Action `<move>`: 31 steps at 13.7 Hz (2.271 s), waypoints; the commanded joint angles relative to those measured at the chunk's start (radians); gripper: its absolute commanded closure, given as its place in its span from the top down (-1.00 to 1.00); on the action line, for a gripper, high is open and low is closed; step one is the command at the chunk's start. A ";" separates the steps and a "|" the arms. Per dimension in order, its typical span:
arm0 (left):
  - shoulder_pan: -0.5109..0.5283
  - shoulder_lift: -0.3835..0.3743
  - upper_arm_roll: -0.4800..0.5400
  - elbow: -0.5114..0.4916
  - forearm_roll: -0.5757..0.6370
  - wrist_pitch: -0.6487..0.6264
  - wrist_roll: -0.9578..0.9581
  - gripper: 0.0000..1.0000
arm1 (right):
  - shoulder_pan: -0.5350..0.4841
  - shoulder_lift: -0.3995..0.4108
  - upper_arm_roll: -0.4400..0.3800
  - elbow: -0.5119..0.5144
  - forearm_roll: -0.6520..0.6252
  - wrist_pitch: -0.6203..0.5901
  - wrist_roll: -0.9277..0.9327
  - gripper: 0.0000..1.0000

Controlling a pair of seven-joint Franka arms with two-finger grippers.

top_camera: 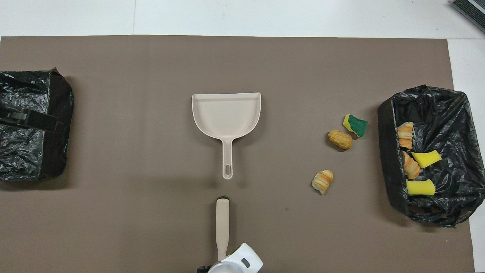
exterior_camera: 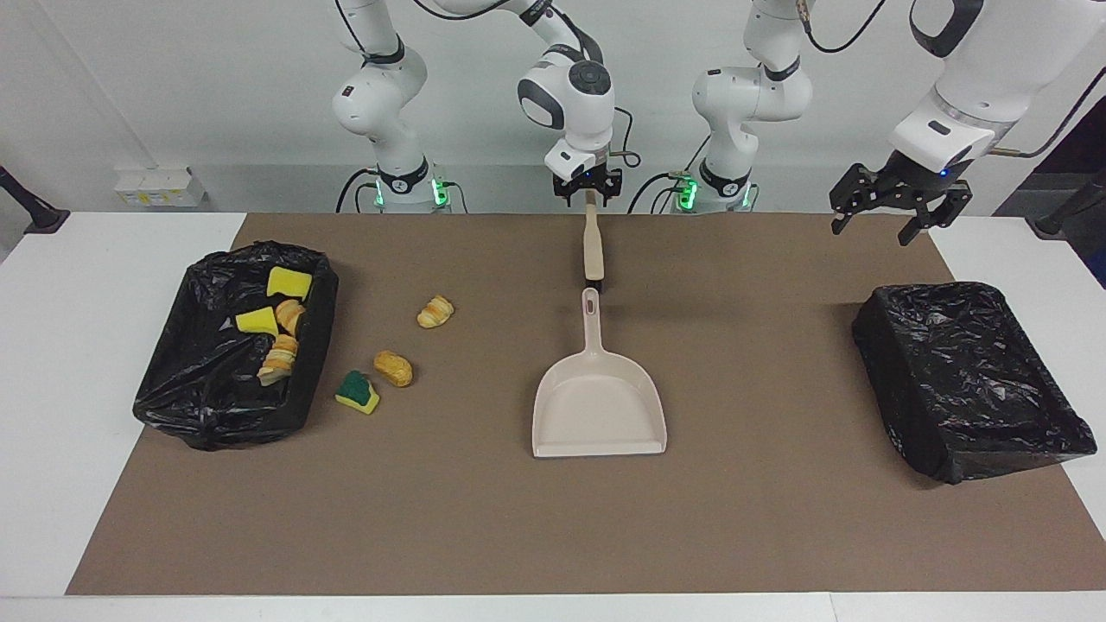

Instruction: Sweep and dump trash in bin

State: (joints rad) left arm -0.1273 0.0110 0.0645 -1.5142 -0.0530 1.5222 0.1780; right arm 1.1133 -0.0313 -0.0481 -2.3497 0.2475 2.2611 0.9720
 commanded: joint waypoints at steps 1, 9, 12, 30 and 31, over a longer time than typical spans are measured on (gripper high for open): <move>-0.017 -0.011 0.008 -0.001 0.016 -0.017 -0.015 1.00 | 0.016 0.014 -0.001 -0.010 0.024 0.029 0.008 0.28; -0.017 -0.011 0.006 -0.001 0.016 -0.017 -0.012 1.00 | -0.013 0.034 -0.004 0.081 0.025 -0.012 0.013 -1.00; -0.018 -0.026 0.003 -0.027 0.016 -0.011 -0.012 1.00 | -0.094 -0.056 -0.006 0.092 0.024 -0.142 -0.012 -1.00; -0.563 -0.005 -0.109 -0.512 0.005 0.548 -0.753 1.00 | -0.872 0.014 -0.012 0.144 -0.604 -0.255 -0.731 -1.00; -0.568 0.042 -0.110 -0.512 0.005 0.626 -0.776 1.00 | -0.901 0.028 -0.010 0.144 -0.649 -0.218 -0.763 -1.00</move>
State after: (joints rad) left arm -0.6638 -0.0195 -0.0674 -2.0118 -0.0546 2.0334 -0.5492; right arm 0.2603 -0.0423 -0.0748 -2.2310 -0.3334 1.9986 0.2675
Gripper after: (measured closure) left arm 0.000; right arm 0.736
